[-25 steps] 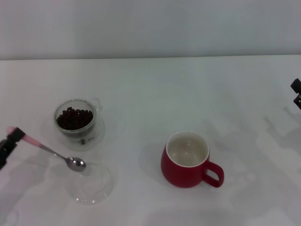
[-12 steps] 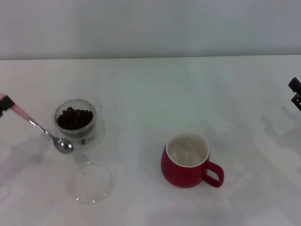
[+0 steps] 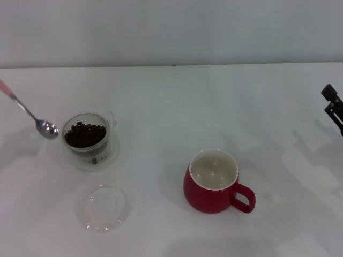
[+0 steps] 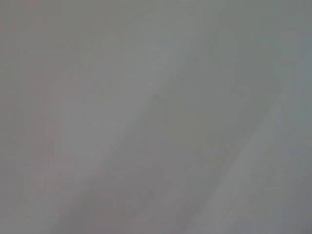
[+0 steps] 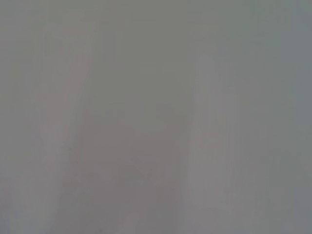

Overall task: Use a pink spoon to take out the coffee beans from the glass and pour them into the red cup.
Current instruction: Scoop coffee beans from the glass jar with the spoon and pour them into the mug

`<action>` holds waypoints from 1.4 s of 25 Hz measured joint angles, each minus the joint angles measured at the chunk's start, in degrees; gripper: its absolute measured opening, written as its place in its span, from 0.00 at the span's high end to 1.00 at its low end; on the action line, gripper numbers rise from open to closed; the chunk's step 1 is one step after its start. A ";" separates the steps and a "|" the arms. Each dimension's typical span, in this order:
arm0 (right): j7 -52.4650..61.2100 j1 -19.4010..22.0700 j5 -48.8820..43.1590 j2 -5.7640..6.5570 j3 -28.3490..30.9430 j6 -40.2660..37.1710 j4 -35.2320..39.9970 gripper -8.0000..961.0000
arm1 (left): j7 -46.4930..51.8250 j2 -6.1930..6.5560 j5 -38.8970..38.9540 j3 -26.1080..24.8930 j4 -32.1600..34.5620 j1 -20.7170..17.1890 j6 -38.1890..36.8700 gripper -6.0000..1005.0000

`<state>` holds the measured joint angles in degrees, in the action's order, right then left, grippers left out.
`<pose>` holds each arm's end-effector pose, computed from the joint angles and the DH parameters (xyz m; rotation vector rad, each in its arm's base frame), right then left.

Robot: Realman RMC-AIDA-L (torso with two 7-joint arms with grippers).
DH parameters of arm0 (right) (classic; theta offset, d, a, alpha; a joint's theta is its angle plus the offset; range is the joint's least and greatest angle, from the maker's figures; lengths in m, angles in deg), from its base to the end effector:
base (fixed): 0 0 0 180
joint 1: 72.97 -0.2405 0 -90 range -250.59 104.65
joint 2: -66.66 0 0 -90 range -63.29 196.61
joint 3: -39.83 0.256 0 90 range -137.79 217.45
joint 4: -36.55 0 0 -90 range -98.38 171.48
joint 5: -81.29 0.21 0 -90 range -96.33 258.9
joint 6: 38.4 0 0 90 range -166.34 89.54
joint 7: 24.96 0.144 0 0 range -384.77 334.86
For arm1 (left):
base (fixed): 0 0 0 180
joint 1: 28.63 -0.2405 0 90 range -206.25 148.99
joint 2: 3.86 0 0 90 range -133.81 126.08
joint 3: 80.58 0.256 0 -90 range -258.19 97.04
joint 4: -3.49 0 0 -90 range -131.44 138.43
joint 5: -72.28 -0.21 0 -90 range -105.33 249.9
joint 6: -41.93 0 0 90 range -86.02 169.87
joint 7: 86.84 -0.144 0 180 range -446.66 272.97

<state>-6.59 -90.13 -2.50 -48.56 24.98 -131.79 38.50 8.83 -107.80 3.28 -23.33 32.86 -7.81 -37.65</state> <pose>0.3463 0.2575 0.0323 -1.7363 0.2770 0.8626 -0.3175 0.3412 0.1113 -2.1190 -1.0935 -1.1121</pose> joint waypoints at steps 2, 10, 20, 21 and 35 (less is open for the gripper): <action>0.00 -0.48 0.02 0.00 -0.01 -0.01 -0.55 0.29 | 0.41 0.28 -1.69 0.01 0.10 1.60 1.70 0.87; 0.01 -2.22 0.04 -0.07 -0.01 -0.91 -2.87 0.29 | 0.46 0.03 -11.40 0.00 0.52 9.03 8.65 0.87; 0.04 -2.51 0.12 -0.09 0.09 -3.45 -5.27 0.29 | 0.54 -0.26 -17.72 0.32 0.15 13.40 12.13 0.87; 0.03 -2.51 0.12 -0.09 0.09 -3.48 -5.54 0.28 | 0.59 -0.58 -18.46 0.46 0.22 13.84 12.16 0.87; 0.00 -3.76 0.12 -0.17 1.08 -2.73 -6.30 0.28 | 2.27 -2.91 -19.77 -0.17 -0.03 11.92 13.13 0.87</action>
<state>-6.59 -93.88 -2.38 -48.74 26.05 -134.52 32.20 11.11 -110.70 -16.49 -23.50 32.82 4.11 -24.52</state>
